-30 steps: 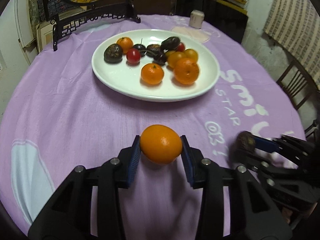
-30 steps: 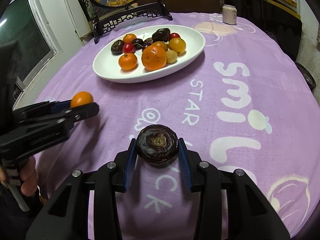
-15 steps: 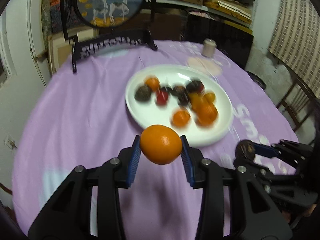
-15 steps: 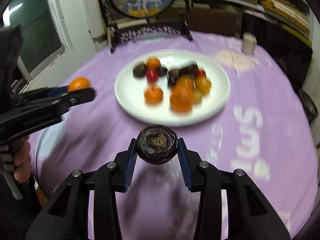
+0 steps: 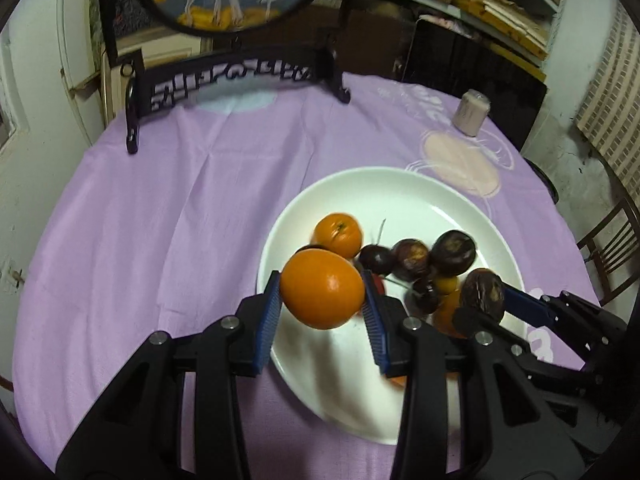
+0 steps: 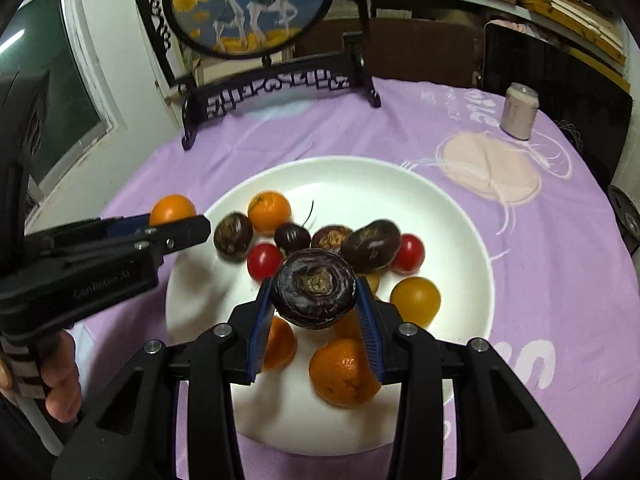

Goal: Organize fruits

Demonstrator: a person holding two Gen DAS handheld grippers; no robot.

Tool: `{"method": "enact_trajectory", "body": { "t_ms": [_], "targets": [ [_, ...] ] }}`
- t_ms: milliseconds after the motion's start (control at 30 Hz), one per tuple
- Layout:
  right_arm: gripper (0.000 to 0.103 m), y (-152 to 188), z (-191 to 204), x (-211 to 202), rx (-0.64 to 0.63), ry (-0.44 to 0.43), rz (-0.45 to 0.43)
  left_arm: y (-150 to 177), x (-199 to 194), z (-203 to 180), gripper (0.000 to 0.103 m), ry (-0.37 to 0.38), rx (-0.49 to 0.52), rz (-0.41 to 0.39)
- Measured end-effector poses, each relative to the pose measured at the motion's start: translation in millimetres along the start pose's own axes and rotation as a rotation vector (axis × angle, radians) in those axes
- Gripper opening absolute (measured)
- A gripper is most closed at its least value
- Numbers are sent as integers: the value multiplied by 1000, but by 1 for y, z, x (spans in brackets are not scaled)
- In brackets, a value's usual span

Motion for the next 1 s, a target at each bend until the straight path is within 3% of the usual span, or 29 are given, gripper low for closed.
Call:
{"method": "enact_trajectory", "body": {
  "t_ms": [333, 367, 400, 433, 567, 600, 733, 833, 900, 1000],
  "targets": [
    [43, -1, 1, 8, 1, 0, 15, 6, 5, -2, 40, 23, -5, 17],
    [49, -1, 2, 7, -8, 15, 3, 6, 5, -2, 43, 25, -5, 17],
    [67, -1, 2, 6, -20, 40, -10, 6, 5, -3, 59, 26, -1, 6],
    [69, -1, 2, 4, -39, 84, -34, 6, 2, -3, 73, 16, 3, -11],
    [69, 8, -3, -7, -63, 154, -56, 12, -15, -12, 83, -13, 54, -86],
    [70, 11, -5, -12, -53, 154, -56, 17, -21, -14, 91, -9, 55, -94],
    [78, 37, -4, -40, -31, 143, -55, 43, -49, -21, 97, 9, 53, -121],
    [97, 64, 0, -69, -18, 164, -87, 72, -77, -29, 99, -2, 62, -146],
    [98, 78, 5, -83, -30, 192, -109, 92, -95, -33, 100, -45, 78, -166],
    [98, 94, 11, -93, -57, 240, -82, 111, -108, -36, 101, -52, 80, -157]
  ]
}}
Point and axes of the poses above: each gripper's, at about its wrist camera, not at the fingertips, and x roughly the way its jaws point, z to its left, y to its underside, the point moved 3 cm from there along x, roughly the way its jaws point, and after that the axes turned 2 degrees about x, right-handed, at the moved point
